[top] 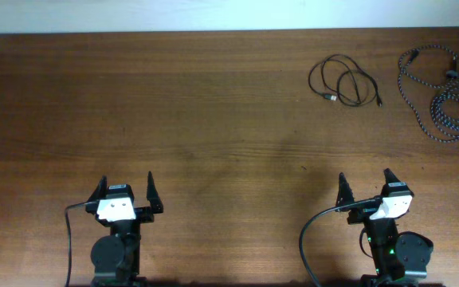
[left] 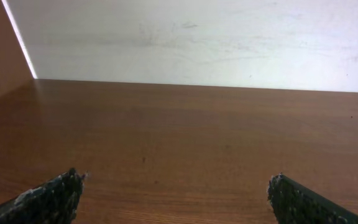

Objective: Untangle cables

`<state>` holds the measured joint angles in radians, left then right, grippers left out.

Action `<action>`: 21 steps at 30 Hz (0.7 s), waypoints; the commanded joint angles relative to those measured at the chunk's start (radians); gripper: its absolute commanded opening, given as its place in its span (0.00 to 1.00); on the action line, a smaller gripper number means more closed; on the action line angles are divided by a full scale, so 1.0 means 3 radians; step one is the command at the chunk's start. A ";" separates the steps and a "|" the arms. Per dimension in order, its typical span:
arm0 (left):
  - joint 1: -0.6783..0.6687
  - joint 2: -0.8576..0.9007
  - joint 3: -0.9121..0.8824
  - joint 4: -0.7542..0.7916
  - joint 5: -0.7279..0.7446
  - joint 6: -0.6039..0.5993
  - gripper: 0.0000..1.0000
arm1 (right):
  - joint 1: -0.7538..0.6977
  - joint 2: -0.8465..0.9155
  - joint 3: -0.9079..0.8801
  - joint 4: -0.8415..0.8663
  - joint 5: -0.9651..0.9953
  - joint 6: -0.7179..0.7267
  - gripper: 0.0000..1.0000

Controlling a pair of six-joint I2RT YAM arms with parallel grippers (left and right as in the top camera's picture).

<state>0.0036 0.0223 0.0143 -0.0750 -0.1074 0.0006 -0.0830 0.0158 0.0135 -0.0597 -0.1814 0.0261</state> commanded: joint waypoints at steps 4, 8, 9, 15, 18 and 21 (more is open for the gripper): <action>0.0019 -0.0017 -0.0017 0.0001 0.0023 0.0052 0.99 | -0.0327 -0.0039 -0.0027 -0.0011 0.0032 0.0027 0.99; 0.0019 -0.0017 -0.0017 0.0003 0.0023 0.0052 0.99 | -0.0333 -0.0039 -0.0027 -0.0011 0.0031 0.0027 0.99; 0.0019 -0.0017 -0.0017 0.0001 0.0023 0.0052 0.99 | -0.0333 -0.0039 -0.0027 -0.0011 0.0031 0.0027 0.99; 0.0019 -0.0017 -0.0017 0.0001 0.0023 0.0052 0.99 | -0.0333 -0.0039 -0.0027 -0.0011 0.0031 0.0027 0.99; 0.0019 -0.0017 -0.0017 0.0001 0.0023 0.0052 0.99 | -0.0333 -0.0039 -0.0027 -0.0011 0.0031 0.0027 0.99; 0.0019 -0.0015 -0.0017 0.0001 0.0023 0.0052 0.99 | -0.0333 -0.0039 -0.0027 -0.0011 0.0031 0.0027 0.99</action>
<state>0.0036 0.0223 0.0143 -0.0750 -0.1074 0.0006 -0.1757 0.0158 0.0135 -0.0597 -0.1810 0.0265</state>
